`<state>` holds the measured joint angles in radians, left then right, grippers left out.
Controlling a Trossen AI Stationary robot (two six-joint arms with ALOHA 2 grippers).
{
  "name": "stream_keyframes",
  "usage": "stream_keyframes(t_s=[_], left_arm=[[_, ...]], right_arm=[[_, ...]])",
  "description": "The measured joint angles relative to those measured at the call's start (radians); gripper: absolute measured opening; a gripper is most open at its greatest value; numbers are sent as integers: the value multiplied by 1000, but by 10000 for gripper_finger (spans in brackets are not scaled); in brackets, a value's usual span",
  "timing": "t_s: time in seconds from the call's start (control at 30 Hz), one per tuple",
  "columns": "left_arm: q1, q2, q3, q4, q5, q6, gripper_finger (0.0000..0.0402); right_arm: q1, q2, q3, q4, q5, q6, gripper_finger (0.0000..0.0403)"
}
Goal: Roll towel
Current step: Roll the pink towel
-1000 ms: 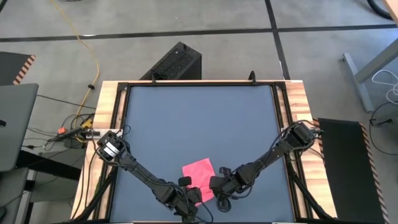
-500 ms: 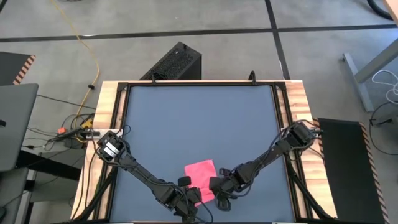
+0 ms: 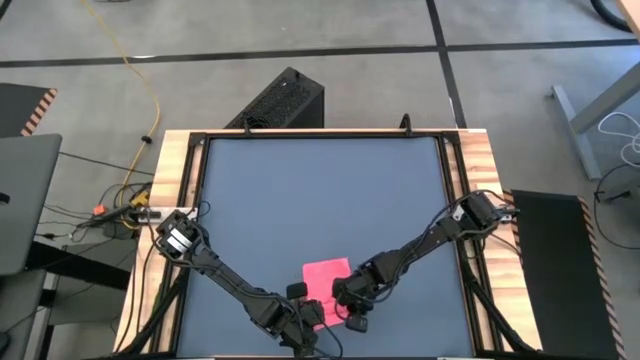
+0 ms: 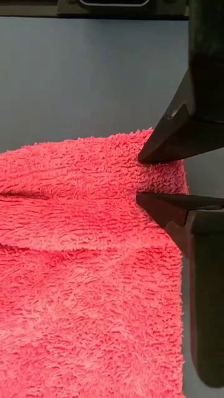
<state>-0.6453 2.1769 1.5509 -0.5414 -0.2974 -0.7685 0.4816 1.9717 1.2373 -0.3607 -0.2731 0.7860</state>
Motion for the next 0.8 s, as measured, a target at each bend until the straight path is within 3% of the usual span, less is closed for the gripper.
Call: stream_keyframes(t_s=[0.63, 0.8], left_arm=[[1, -1, 0, 1, -3, 2, 80], [-4, -7, -1, -2, -38, 5, 80]], right_arm=[[-57, 0, 0, 2, -196, -31, 15], [-58, 0, 0, -2, -188, -35, 15]])
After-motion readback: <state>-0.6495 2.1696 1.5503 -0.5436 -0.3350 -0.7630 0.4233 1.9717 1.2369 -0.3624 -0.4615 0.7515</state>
